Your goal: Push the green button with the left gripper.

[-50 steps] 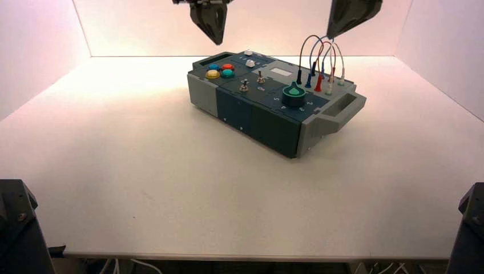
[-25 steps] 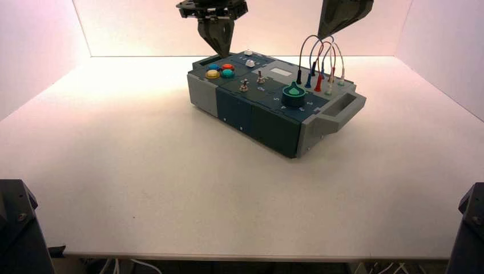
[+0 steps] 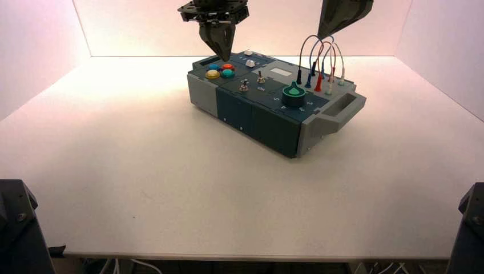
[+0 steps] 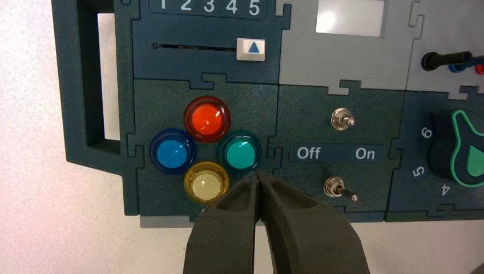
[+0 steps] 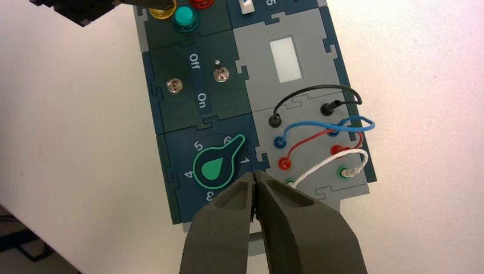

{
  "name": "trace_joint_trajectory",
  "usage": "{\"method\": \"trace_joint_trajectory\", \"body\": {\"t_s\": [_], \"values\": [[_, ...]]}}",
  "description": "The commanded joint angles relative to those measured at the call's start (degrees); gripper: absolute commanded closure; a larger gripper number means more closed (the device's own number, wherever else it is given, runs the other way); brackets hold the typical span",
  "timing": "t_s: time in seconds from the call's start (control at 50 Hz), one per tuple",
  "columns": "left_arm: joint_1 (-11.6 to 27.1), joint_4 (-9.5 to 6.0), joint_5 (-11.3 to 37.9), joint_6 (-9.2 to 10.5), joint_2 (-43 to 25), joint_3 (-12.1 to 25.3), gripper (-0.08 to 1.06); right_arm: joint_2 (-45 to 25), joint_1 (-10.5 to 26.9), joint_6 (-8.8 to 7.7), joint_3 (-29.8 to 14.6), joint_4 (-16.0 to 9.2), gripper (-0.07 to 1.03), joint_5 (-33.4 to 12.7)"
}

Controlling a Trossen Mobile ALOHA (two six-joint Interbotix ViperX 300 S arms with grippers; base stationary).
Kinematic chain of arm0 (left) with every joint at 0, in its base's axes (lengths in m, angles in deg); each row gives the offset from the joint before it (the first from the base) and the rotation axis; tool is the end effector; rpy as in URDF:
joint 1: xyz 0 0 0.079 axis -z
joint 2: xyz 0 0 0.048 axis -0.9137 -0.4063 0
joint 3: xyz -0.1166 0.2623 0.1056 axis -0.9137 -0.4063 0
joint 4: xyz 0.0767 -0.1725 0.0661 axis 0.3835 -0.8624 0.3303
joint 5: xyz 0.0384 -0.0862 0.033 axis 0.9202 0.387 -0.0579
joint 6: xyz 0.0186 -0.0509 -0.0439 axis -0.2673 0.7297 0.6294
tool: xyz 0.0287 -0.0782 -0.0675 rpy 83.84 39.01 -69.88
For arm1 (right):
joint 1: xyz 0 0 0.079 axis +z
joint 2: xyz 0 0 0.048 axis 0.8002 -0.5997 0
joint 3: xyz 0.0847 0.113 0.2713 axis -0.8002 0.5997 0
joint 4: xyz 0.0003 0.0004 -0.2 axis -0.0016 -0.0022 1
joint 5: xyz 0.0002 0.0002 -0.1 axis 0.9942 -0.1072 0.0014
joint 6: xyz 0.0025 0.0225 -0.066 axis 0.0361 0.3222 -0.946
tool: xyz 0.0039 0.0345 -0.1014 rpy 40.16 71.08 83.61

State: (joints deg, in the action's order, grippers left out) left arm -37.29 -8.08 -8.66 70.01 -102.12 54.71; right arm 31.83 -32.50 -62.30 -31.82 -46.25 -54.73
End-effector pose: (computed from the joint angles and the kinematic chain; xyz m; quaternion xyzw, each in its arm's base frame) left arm 0.3960 -0.2481 0.0735 0.1755 0.5893 -0.3070 0.7264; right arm 0.2994 0.1425 0.1465 -0.1179 0.4866 0.2606 0.8255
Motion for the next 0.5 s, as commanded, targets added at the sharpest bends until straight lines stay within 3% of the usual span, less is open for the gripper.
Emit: {"method": "trace_joint_trajectory", "body": {"t_s": [0.02, 0.5], "values": [[0.4, -0.18, -0.6, -0.09, 0.3, 0.6, 1.0, 0.9, 0.4, -0.35, -1.8, -0.3, 0.98, 0.4], [0.4, -0.18, -1.2, -0.18, -1.6, 0.8, 1.0, 1.1, 0.4, -0.35, -1.8, -0.3, 0.98, 0.4]]}}
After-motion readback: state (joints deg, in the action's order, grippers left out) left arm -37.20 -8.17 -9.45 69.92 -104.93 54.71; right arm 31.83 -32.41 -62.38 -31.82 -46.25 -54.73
